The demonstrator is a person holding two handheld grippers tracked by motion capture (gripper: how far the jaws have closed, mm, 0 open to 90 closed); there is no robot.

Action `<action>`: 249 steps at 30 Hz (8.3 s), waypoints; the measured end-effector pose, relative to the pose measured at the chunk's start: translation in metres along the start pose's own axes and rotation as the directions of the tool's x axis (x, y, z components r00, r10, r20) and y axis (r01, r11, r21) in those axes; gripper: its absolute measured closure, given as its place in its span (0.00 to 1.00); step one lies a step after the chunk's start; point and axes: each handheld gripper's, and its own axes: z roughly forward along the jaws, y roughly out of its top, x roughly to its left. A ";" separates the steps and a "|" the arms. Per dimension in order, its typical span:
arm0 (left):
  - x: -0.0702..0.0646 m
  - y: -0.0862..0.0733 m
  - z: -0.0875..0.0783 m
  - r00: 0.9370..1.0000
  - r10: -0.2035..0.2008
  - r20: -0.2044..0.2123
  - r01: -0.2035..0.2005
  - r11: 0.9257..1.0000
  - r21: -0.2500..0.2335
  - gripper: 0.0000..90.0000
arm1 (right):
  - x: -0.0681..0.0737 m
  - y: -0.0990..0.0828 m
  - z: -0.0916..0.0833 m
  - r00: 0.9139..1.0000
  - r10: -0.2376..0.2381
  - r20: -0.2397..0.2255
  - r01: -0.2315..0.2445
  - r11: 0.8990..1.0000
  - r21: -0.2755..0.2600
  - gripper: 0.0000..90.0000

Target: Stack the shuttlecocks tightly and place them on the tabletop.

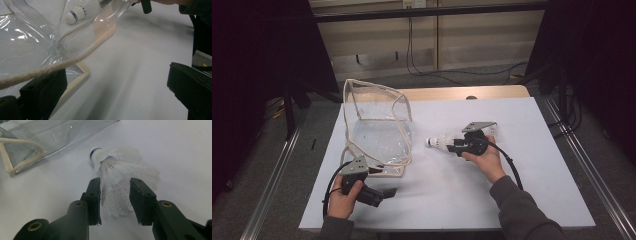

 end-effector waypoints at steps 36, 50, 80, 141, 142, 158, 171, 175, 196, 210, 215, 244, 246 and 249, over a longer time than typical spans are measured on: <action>0.000 0.000 0.000 1.000 -0.004 0.003 0.004 1.000 -0.003 0.03 | 0.001 0.001 0.004 0.996 -0.054 -0.066 0.052 0.998 -0.031 0.98; -0.001 0.001 -0.001 1.000 -0.005 0.002 0.005 1.000 -0.007 0.03 | 0.010 0.001 0.002 0.990 -0.089 -0.105 0.089 0.996 -0.005 1.00; -0.001 0.000 0.000 1.000 -0.005 0.002 0.005 1.000 -0.009 0.03 | 0.003 -0.003 -0.006 0.998 -0.050 -0.025 0.049 0.999 -0.010 0.71; -0.002 0.002 0.000 1.000 0.000 0.002 0.000 1.000 -0.008 0.03 | -0.017 -0.018 -0.061 0.991 0.034 0.132 -0.029 0.999 -0.040 0.21; -0.002 0.002 0.000 1.000 0.000 0.002 0.000 1.000 -0.009 0.03 | -0.018 -0.018 -0.062 0.990 0.035 0.137 -0.029 0.999 -0.041 0.20; -0.003 0.002 0.000 1.000 0.006 0.000 -0.006 1.000 -0.007 0.03 | -0.027 -0.024 -0.078 0.982 0.054 0.181 -0.047 0.998 -0.041 0.15; -0.003 0.002 0.000 1.000 0.005 0.000 -0.005 1.000 -0.009 0.03 | -0.038 -0.024 -0.086 0.971 0.070 0.227 -0.061 0.997 -0.047 0.12; -0.003 0.002 0.000 1.000 0.006 0.001 -0.006 1.000 -0.006 0.03 | -0.042 -0.024 -0.087 0.968 0.071 0.242 -0.063 0.997 -0.039 0.11; -0.002 0.002 0.000 1.000 0.006 0.004 -0.006 1.000 -0.008 0.03 | -0.064 -0.027 -0.087 0.934 0.150 0.325 -0.145 0.989 -0.040 0.10; -0.002 0.002 0.000 1.000 0.006 0.003 -0.006 1.000 -0.009 0.03 | -0.071 -0.023 -0.084 0.911 0.146 0.385 -0.138 0.989 -0.050 0.29; -0.002 0.002 0.000 1.000 0.003 0.006 -0.003 1.000 -0.008 0.03 | -0.074 -0.022 -0.080 0.906 0.151 0.397 -0.145 0.988 -0.044 0.33; -0.002 0.002 -0.001 1.000 -0.001 0.003 0.001 1.000 -0.011 0.03 | -0.090 -0.025 -0.071 0.892 0.097 0.442 -0.115 0.993 0.014 1.00; -0.003 0.002 -0.001 1.000 -0.002 0.003 0.002 1.000 -0.011 0.03 | -0.089 -0.026 -0.074 0.895 0.094 0.437 -0.109 0.994 0.009 1.00; -0.003 0.002 0.000 1.000 -0.002 0.002 0.002 1.000 -0.012 0.03 | -0.086 -0.026 -0.080 0.902 0.091 0.421 -0.102 0.995 0.003 1.00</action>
